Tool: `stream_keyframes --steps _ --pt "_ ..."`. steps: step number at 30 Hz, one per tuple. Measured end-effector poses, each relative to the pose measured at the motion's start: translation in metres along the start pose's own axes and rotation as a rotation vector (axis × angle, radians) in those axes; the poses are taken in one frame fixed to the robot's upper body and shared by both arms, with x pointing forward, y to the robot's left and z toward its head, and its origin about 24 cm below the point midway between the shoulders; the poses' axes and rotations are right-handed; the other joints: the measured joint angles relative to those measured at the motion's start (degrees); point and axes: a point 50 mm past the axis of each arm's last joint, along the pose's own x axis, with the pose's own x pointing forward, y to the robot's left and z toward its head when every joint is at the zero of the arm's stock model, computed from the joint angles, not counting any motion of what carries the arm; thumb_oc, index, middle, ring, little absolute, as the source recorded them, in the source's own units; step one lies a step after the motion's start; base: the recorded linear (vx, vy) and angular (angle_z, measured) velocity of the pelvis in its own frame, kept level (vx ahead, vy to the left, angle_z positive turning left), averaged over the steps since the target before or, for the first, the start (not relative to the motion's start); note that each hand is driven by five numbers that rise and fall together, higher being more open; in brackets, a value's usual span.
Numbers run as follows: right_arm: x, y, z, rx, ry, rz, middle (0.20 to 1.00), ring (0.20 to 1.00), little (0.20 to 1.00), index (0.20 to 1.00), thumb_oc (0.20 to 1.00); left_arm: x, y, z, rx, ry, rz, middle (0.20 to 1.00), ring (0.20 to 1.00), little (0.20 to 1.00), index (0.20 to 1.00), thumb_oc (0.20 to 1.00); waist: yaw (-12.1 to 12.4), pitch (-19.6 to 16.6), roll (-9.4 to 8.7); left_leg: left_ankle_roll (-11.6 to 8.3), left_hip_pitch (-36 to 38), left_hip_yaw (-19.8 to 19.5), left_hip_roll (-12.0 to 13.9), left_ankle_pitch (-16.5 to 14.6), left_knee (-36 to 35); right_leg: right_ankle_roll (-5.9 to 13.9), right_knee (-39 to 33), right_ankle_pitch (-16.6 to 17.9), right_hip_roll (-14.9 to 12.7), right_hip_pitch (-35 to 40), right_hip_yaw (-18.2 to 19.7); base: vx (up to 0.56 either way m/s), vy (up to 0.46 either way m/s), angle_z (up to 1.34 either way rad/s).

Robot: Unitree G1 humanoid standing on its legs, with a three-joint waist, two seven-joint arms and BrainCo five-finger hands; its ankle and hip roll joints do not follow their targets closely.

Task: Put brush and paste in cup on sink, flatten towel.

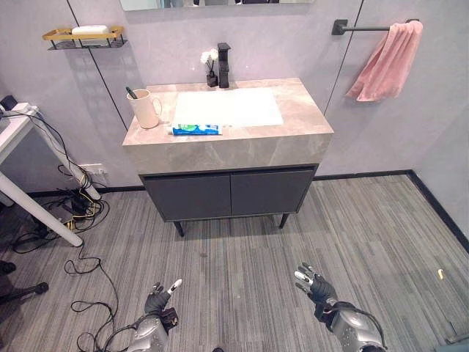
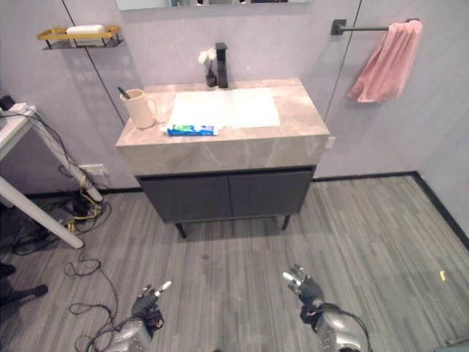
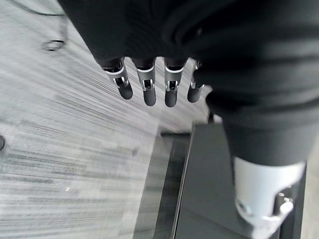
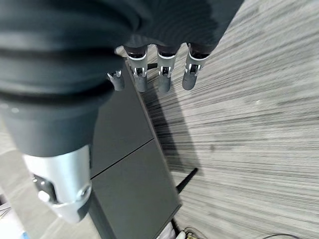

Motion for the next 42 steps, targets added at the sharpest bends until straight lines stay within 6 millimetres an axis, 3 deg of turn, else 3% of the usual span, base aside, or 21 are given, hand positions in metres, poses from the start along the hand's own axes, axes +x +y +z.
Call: stream_keyframes --steps 6,8,14,26,37,40,42 --pt "-0.016 -0.003 -0.054 0.072 0.258 0.024 1.000 1.000 1.000 1.000 1.000 -0.002 0.009 -0.018 0.101 0.075 0.011 1.000 1.000 1.000 1.000 1.000 0.2 0.1 -0.85 -0.27 0.1 0.0 0.2 -0.2 -0.1 -0.13 -1.3 0.4 0.2 0.7 0.0 0.01 -0.003 0.00" --pt "-0.021 -0.007 -0.063 0.124 0.278 -0.011 1.000 1.000 1.000 1.000 1.000 -0.003 0.011 -0.023 0.109 0.096 0.017 1.000 1.000 1.000 1.000 1.000 0.3 0.2 -1.05 -0.41 0.1 0.1 0.2 -0.3 -0.1 -0.29 -1.7 0.6 0.2 0.8 0.1 0.00 0.000 0.00" --pt "-0.020 -0.008 -0.063 0.124 0.277 -0.016 1.000 1.000 1.000 1.000 1.000 -0.006 0.017 -0.042 0.126 0.219 0.023 1.000 1.000 1.000 1.000 1.000 -0.2 0.1 -1.43 -0.40 0.2 0.4 0.2 -0.3 -0.1 -0.29 -1.8 1.0 0.2 0.8 0.6 0.02 0.011 -0.03" --pt "-0.034 -0.020 -0.084 0.103 0.380 -0.115 1.000 1.000 1.000 1.000 1.000 -0.009 0.018 -0.049 0.201 0.267 -0.014 1.000 1.000 1.000 1.000 1.000 -0.9 -0.9 0.05 -0.21 0.9 1.3 0.3 -0.4 -0.1 -0.21 -1.7 1.2 0.2 1.0 1.4 0.01 0.005 -0.03" --pt "-0.044 -0.028 -0.094 0.093 0.431 -0.147 1.000 1.000 1.000 1.000 1.000 -0.013 0.020 -0.059 0.201 0.319 -0.050 1.000 1.000 1.000 1.000 1.000 -1.1 -1.8 -0.11 -0.09 -0.1 1.4 0.2 -0.5 -0.1 -0.26 -1.1 1.2 0.3 -0.2 1.5 -0.01 0.003 0.00" --pt "-0.033 -0.024 -0.081 -0.002 0.412 -0.149 1.000 1.000 1.000 1.000 1.000 -0.007 0.016 -0.048 0.206 0.288 -0.056 1.000 1.000 1.000 1.000 1.000 -1.2 0.1 -0.97 -0.12 -1.6 1.5 0.3 -0.8 2.1 0.01 8.8 -3.1 0.1 -5.4 1.6 -0.12 0.007 -0.02" --pt "-0.016 -0.014 -0.060 -0.029 0.343 -0.149 1.000 1.000 1.000 1.000 1.000 0.002 0.013 -0.027 0.210 0.227 -0.061 1.000 1.000 1.000 1.000 1.000 -1.1 3.0 -3.13 -0.57 -6.7 1.9 0.1 -3.9 10.4 -0.16 16.8 -6.5 -0.6 -10.7 1.6 -0.12 0.023 -0.02"
